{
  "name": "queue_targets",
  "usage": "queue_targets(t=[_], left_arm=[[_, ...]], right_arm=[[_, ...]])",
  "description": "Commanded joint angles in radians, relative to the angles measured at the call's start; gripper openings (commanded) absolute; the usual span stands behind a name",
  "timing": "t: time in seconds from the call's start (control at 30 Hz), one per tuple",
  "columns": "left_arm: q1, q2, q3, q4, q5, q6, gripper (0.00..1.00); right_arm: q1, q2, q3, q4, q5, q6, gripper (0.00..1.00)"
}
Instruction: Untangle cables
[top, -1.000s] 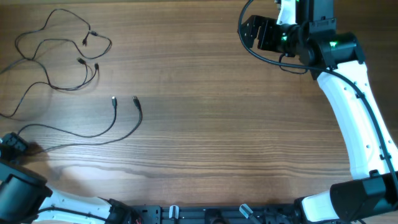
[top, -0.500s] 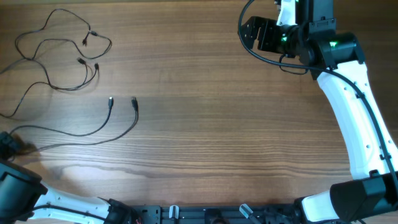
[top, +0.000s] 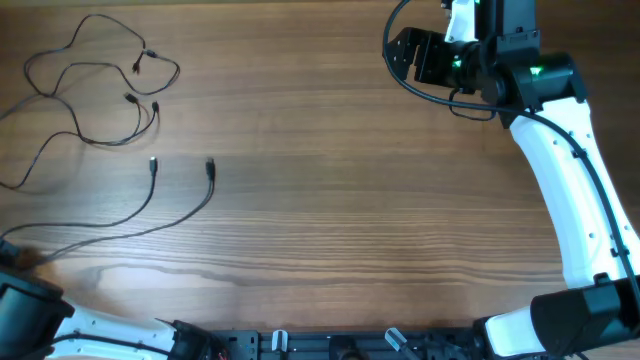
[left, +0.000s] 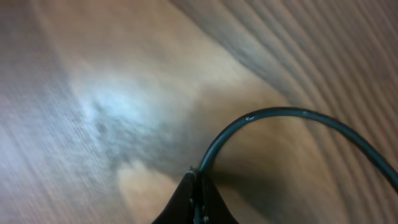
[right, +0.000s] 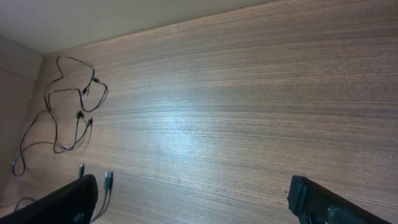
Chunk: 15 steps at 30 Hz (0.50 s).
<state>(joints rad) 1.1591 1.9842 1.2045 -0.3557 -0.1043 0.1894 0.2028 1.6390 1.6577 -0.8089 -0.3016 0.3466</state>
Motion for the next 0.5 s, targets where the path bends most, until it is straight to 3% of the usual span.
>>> queue_targets(t=[0.0,0.23,0.27,0.3,0.37,0.47], left_arm=[[0.008,-0.040,-0.005,0.048,-0.017,0.042,0.04],[0.008,-0.094,-0.005,0.134,0.154,0.039,0.04],[0.008,-0.098,-0.005,0.140,0.162,0.038,0.09],[0.008,-0.100,-0.005,0.141,0.164,0.039,0.25],[0.008,-0.101,-0.005,0.140,0.164,0.039,0.33],[0.008,-0.108,-0.005,0.140,0.167,0.038,0.58]], right_arm=[[0.002,0.009,0.003,0.003,0.018,-0.006,1.00],[0.002,0.009,0.003,0.007,0.018,-0.004,0.99],[0.002,0.009,0.003,0.007,0.018,-0.005,1.00],[0.002,0.009,0.003,0.007,0.018,-0.005,1.00],[0.002,0.009,0.003,0.004,0.018,-0.006,1.00],[0.002,0.009,0.003,0.004,0.018,-0.005,1.00]])
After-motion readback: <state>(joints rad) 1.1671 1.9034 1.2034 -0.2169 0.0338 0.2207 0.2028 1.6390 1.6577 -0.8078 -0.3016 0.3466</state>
